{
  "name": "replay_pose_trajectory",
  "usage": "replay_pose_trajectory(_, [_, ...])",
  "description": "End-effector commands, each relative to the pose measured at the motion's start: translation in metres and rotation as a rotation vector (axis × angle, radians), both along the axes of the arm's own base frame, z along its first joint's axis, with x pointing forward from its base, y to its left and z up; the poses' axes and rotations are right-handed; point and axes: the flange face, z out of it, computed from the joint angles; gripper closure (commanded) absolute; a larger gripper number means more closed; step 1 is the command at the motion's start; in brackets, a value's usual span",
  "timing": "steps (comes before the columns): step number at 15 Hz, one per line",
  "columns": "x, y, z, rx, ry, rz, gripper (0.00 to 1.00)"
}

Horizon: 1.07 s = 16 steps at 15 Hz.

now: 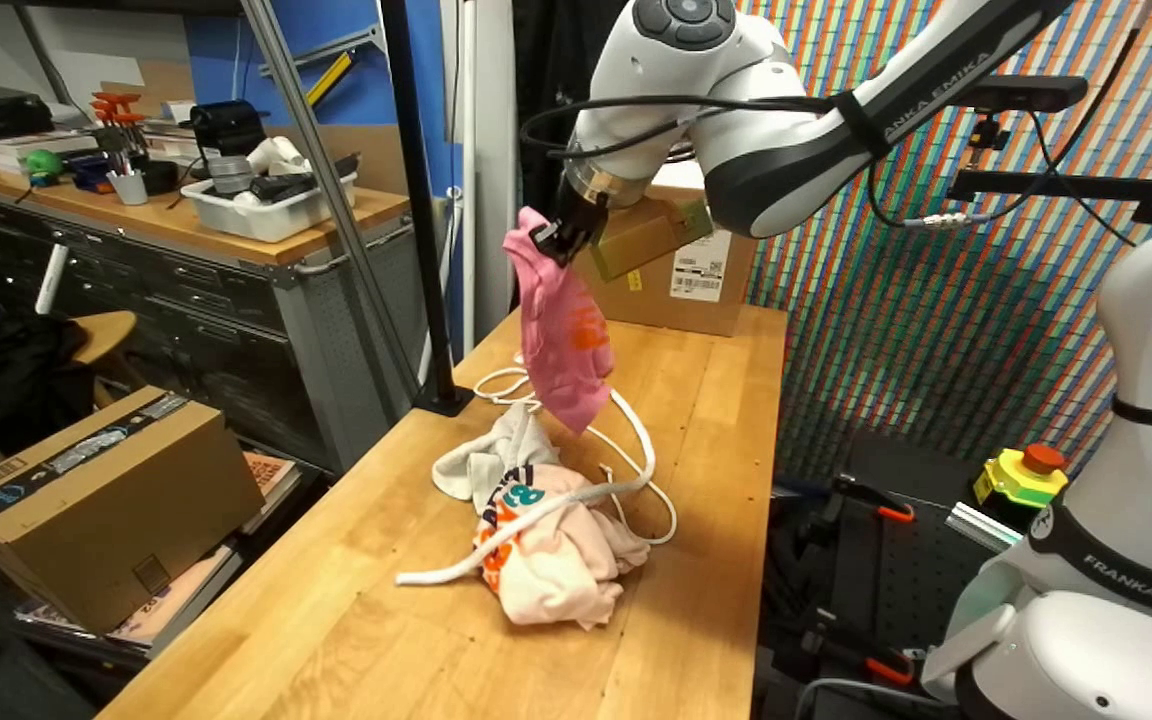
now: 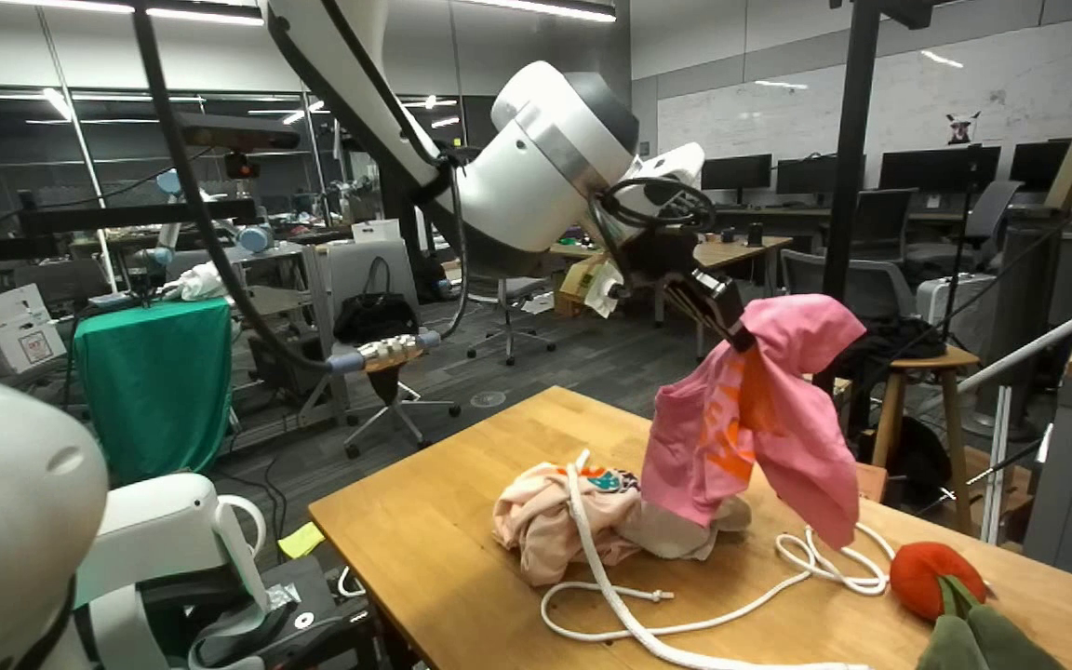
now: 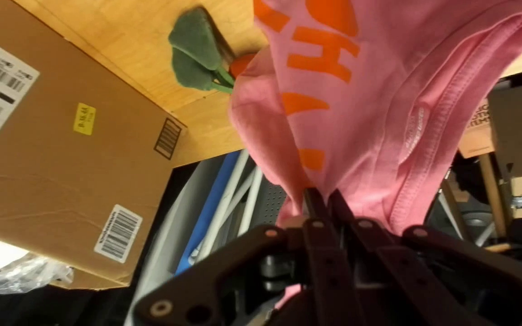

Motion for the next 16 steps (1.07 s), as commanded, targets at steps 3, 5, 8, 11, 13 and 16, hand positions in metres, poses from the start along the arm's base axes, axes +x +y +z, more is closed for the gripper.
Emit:
replay_pose_trajectory(3, [-0.020, -0.030, 0.011, -0.072, -0.017, -0.185, 0.94])
replay_pose_trajectory(5, [-0.022, -0.049, 0.009, -0.088, -0.008, -0.271, 0.94])
replay_pose_trajectory(8, [-0.023, -0.079, 0.002, -0.099, 0.004, -0.387, 0.94])
replay_pose_trajectory(11, [-0.026, -0.109, -0.002, -0.099, 0.016, -0.485, 0.94])
replay_pose_trajectory(13, [-0.027, -0.130, -0.003, -0.103, 0.014, -0.559, 0.94])
replay_pose_trajectory(16, [-0.032, -0.163, -0.004, -0.116, -0.003, -0.688, 0.94])
